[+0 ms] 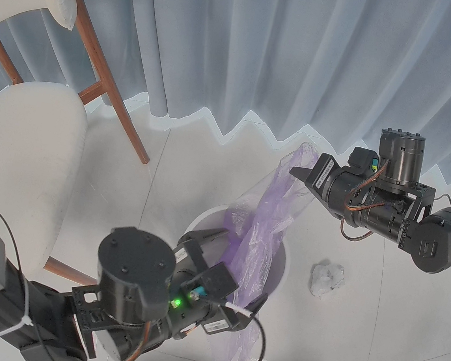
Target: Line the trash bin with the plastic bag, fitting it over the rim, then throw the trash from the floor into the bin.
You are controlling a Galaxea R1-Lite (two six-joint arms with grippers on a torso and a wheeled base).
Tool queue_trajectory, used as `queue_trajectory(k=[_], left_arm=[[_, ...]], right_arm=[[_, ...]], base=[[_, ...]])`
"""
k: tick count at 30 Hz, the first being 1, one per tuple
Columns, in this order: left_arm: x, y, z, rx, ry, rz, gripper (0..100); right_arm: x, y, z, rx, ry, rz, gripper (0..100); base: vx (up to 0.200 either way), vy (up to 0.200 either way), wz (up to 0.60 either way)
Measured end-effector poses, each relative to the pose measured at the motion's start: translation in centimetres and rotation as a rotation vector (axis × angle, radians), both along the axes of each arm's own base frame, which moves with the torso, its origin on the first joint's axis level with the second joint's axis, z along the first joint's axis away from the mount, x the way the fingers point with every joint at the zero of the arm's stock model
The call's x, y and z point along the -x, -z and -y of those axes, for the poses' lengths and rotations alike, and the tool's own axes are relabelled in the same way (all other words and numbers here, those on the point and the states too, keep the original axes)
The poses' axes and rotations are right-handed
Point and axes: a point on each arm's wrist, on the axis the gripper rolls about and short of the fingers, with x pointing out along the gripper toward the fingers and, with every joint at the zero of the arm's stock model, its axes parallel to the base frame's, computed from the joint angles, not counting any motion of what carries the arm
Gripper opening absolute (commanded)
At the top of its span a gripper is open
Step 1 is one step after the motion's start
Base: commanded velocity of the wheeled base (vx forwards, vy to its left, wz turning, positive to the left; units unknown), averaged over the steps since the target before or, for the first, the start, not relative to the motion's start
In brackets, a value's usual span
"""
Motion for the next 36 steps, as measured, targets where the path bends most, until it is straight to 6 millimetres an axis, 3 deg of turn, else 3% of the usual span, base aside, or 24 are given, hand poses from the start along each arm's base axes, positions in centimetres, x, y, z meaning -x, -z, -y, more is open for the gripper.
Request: queue_trajectory(k=[9,16,23,27,36], left_arm=[[3.1,-0.6,-2.3,0.098,0.017,-0.102,100],[5.6,-2.0,-2.6,0.337,0.050,-0.285,100],[6.4,-4.3,-3.1,0.570,0.052,-0.455,100],[5.3,-6.4,-3.4,0.716,0.025,-0.480,100],[-1.2,-12.9,-5.3,1.117,-0.094,-0.408,100]], right_arm=[[-0.2,0.1,0.5,0.002,0.012,-0.005,0],[-0.1,-0.1,0.7,0.000,0.023,0.002,0],[0.6,0.5,1.2,0.009,0.041,-0.023,0],[0.9,0.7,1.3,0.008,0.050,-0.032,0],[1.7,1.2,0.6,0.025,0.039,-0.039,0]], base=[[0.000,0.000,0.00],[0.000,0.000,0.00],[0.000,0.000,0.00],[0.000,0.000,0.00],[0.000,0.000,0.00]])
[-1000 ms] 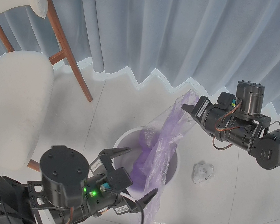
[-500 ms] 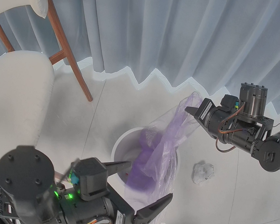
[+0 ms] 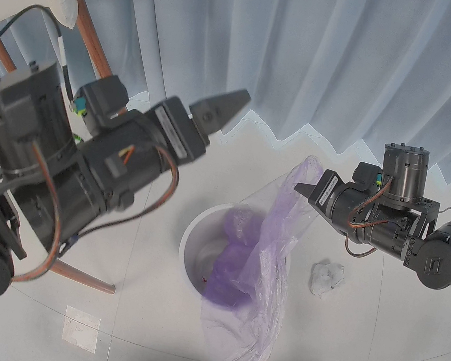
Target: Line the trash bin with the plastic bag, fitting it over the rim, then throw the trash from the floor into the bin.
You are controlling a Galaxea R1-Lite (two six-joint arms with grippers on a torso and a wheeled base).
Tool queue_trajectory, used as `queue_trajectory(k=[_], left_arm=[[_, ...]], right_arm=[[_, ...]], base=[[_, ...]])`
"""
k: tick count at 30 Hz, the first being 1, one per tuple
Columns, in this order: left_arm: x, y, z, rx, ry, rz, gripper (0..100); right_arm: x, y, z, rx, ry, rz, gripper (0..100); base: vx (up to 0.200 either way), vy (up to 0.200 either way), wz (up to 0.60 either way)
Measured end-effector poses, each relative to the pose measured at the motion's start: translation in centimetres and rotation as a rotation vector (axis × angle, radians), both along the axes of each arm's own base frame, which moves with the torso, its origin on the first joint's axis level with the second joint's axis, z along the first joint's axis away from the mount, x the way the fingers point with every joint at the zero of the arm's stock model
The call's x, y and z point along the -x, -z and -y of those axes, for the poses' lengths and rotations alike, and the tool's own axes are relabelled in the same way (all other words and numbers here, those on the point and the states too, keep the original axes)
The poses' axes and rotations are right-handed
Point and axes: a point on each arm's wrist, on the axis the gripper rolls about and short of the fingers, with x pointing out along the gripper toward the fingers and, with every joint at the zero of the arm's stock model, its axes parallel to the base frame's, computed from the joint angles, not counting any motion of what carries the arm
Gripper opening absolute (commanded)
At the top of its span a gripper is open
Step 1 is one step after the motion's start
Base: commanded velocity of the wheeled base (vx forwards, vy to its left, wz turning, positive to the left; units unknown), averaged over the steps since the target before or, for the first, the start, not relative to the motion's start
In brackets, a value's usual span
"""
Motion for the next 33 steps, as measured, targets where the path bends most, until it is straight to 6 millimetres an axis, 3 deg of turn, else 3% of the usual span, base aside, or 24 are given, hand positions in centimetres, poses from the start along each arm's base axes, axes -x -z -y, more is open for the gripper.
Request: queue_trajectory(k=[5,12,21,28,33], left_arm=[[-2.1,-0.5,-0.1,0.039,-0.035,-0.106,100],[-2.3,0.7,0.5,-0.055,-0.030,-0.334,100],[-2.4,1.6,0.8,-0.291,0.094,-0.259,100],[-1.4,5.1,0.6,-0.481,0.197,-0.264,100],[-0.4,6.1,1.3,-0.513,0.278,-0.276,100]], right_arm=[[0.4,0.3,-0.3,0.016,-0.009,-0.003,0],[0.8,0.5,-0.4,0.036,-0.015,-0.001,0],[1.0,0.7,-0.2,0.046,-0.013,-0.004,0],[0.9,0.7,0.6,0.046,0.009,-0.005,0],[1.2,1.0,1.2,0.056,0.018,-0.018,0]], base=[[0.000,0.000,0.00],[0.000,0.000,0.00],[0.000,0.000,0.00],[0.000,0.000,0.00],[0.000,0.000,0.00]])
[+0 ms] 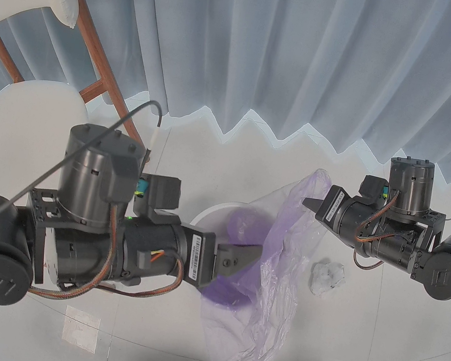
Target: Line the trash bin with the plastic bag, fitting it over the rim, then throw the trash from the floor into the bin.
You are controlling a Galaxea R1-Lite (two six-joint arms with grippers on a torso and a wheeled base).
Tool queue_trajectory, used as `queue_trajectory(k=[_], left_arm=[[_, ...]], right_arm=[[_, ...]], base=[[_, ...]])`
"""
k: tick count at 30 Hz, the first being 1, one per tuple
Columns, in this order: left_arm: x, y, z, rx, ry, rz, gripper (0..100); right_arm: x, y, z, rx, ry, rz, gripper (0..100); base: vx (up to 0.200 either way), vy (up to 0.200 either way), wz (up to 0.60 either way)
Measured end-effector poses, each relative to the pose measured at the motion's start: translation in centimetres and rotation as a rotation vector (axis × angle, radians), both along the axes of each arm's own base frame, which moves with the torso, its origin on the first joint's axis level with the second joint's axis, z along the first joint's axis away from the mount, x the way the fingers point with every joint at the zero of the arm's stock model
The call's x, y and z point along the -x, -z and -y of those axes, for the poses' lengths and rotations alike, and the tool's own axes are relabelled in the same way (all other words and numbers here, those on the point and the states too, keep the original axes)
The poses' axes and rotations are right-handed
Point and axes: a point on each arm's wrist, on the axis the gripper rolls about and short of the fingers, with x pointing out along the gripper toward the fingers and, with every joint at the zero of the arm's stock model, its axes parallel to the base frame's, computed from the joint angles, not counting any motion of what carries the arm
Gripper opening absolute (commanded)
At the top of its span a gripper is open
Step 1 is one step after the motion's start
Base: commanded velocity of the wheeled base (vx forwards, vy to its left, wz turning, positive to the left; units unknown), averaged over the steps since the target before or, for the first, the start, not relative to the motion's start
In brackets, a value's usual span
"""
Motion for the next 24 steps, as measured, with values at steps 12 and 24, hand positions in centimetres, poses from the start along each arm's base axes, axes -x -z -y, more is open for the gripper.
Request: queue_trajectory(k=[12,24], left_arm=[[2.4,2.8,1.3,-0.144,0.160,0.012,100],[0.8,4.9,4.5,-0.210,0.207,0.011,100]], right_arm=[[0.5,0.8,0.5,0.014,0.007,-0.030,0],[0.9,1.0,0.6,0.017,0.004,-0.037,0]], base=[[0.000,0.000,0.00],[0.000,0.000,0.00]])
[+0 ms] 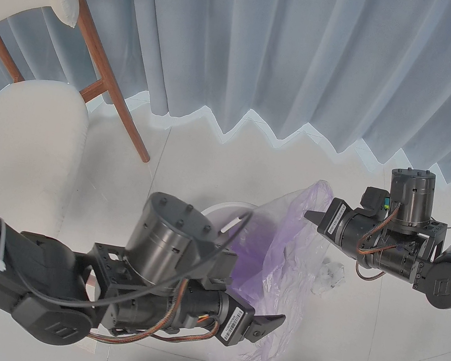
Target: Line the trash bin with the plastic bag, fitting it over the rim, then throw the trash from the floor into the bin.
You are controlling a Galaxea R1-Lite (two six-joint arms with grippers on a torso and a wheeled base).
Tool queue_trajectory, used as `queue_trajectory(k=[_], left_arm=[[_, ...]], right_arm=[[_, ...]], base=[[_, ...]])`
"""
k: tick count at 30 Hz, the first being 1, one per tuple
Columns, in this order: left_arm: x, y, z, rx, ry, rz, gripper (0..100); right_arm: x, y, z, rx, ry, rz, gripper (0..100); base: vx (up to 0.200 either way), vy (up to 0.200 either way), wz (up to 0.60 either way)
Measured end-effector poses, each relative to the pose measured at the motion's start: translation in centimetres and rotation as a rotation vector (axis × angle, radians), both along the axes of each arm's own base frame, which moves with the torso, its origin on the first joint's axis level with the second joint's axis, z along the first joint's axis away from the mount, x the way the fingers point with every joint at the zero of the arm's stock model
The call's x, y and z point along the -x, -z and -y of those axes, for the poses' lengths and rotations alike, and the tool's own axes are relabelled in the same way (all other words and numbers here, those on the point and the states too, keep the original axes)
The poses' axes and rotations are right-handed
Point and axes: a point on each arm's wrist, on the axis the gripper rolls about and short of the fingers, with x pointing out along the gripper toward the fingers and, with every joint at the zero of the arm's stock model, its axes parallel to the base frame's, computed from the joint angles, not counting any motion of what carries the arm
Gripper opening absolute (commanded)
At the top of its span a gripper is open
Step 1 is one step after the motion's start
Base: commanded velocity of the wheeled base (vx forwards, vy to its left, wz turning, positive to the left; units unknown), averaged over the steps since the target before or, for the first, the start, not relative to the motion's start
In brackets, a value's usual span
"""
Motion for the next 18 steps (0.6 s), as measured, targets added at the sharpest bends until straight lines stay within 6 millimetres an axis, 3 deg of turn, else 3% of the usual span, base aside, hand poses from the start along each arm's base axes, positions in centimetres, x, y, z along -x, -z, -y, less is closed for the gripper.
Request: queue_trajectory(k=[18], left_arm=[[-1.9,4.1,3.0,-0.089,-0.021,-0.044,100]], right_arm=[[-0.2,-0.4,0.0,-0.004,0.012,0.016,0]], base=[[0.000,0.000,0.00]])
